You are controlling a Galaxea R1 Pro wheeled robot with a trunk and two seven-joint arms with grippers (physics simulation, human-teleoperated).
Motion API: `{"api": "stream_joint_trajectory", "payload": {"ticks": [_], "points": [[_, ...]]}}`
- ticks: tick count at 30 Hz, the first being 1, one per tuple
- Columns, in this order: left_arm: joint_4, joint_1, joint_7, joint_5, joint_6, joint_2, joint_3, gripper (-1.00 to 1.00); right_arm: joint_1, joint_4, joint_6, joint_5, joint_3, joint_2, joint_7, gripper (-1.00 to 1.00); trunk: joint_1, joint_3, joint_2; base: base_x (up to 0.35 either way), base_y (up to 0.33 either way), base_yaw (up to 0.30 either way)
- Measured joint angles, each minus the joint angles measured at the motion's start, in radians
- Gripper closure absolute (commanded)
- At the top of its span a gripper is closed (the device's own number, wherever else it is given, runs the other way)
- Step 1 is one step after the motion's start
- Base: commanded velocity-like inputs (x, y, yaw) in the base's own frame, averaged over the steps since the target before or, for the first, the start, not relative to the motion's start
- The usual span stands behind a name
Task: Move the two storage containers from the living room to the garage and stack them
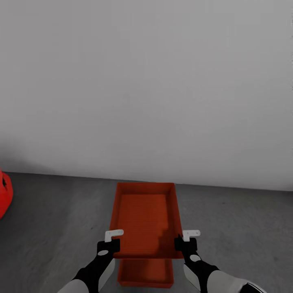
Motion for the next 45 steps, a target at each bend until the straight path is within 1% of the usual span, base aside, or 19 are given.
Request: {"api": "stream_joint_trajectory", "payload": {"ticks": [5,9,15,23,45], "points": [[0.000,0.000,0.000,0.000,0.000,0.000,0.000,1.00,0.000,0.000,0.000,0.000,0.000,0.000,0.000,1.00,0.000,0.000,0.000,-0.275,0.000,0.000],[-0.001,0.000,-0.001,-0.001,0.000,0.000,0.000,1.00,0.000,0.000,-0.001,-0.001,0.000,0.000,0.000,1.00,0.000,0.000,0.000,-0.092,0.000,0.000],[-0.001,0.000,-0.001,0.000,0.000,0.001,0.000,1.00,0.000,0.000,-0.001,-0.001,0.000,0.001,0.000,1.00,-0.001,0.000,0.000,-0.019,0.000,-0.029],[-0.001,0.000,0.000,0.000,0.000,0.000,0.000,1.00,0.000,-0.001,0.000,0.003,-0.002,0.000,0.000,1.00,-0.001,0.000,0.000,-0.002,0.000,-0.159],[-0.001,0.000,0.001,0.001,0.000,0.000,-0.002,1.00,0.000,-0.001,-0.001,0.003,-0.002,0.000,0.000,1.00,-0.001,0.000,0.000,0.000,0.000,-0.003]]}}
